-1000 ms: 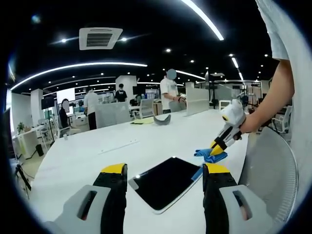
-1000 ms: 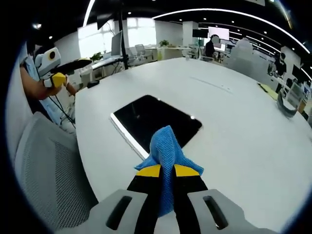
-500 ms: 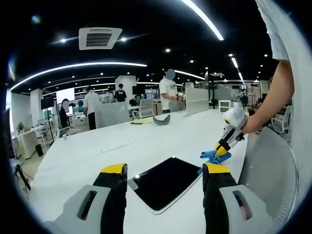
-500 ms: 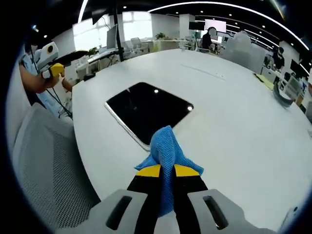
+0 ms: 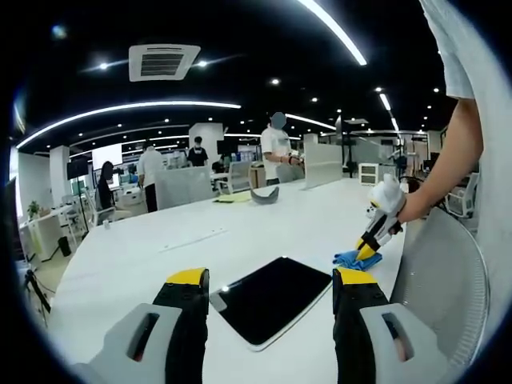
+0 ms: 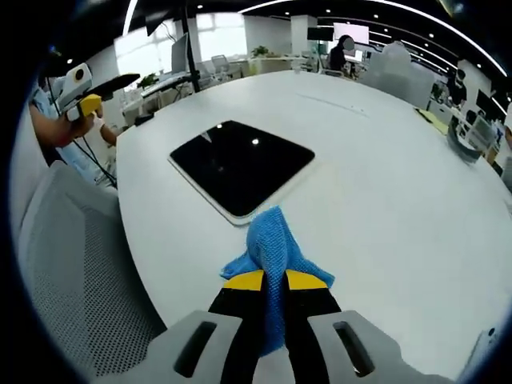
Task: Wipe the mirror surface with the cleaning cloth until all visible marks leave the cleaned area.
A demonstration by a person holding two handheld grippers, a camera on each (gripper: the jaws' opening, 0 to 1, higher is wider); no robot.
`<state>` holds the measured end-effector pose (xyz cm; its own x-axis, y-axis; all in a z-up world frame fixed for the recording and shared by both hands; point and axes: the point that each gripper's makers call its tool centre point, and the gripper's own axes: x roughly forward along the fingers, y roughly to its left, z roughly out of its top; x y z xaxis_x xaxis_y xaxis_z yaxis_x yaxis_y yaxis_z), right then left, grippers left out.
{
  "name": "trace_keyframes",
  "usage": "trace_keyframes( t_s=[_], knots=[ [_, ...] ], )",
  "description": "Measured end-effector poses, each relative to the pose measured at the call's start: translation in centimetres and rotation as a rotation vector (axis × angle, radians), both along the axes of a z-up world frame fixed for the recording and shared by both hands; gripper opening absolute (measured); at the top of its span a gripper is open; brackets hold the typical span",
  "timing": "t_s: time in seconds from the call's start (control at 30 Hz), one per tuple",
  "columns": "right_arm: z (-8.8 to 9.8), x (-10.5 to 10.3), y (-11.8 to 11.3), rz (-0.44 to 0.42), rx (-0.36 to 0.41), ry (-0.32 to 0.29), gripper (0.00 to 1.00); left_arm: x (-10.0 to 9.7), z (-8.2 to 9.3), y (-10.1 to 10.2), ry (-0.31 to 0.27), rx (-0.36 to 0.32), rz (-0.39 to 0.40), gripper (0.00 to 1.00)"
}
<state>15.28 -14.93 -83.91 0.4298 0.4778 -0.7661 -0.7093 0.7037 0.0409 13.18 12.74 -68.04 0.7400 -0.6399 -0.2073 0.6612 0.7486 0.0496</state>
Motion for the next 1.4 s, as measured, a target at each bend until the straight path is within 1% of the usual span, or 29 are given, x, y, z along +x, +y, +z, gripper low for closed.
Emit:
trace_keyframes(
  t_s=[0.27,0.43,0.47,0.8,1.17,1.3,1.4],
  knots=[
    [-0.7,-0.5,-0.2,0.003,-0.010,0.018,0.03,0.0,-0.1,-0.3,0.002,0.000,-0.004,0.62],
    [-1.6,-1.0,-0.4,0.007,-0.018,0.027,0.04,0.1,-0.1,-0.4,0.004,0.001,-0.004,0.62],
    [-1.5,-0.9,-0.4,-0.014,-0.001,0.030,0.04,0.1,-0.1,-0.4,0.003,0.001,-0.003,0.62],
    [-1.3,-0.9,-0.3,-0.014,0.010,0.030,0.04,0.2,-0.1,-0.6,0.005,0.002,-0.004,0.62],
    [-1.4,-1.1,-0.1,0.033,-0.004,0.012,0.10,0.5,-0.2,-0.6,0.007,0.003,-0.012,0.62],
    [-1.4,-1.4,0.2,0.050,0.001,0.011,0.16,0.6,-0.3,-0.5,0.008,0.004,-0.013,0.62],
    [-1.3,-1.5,0.3,0.053,0.006,0.011,0.18,0.7,-0.3,-0.5,0.009,0.004,-0.014,0.62]
  ],
)
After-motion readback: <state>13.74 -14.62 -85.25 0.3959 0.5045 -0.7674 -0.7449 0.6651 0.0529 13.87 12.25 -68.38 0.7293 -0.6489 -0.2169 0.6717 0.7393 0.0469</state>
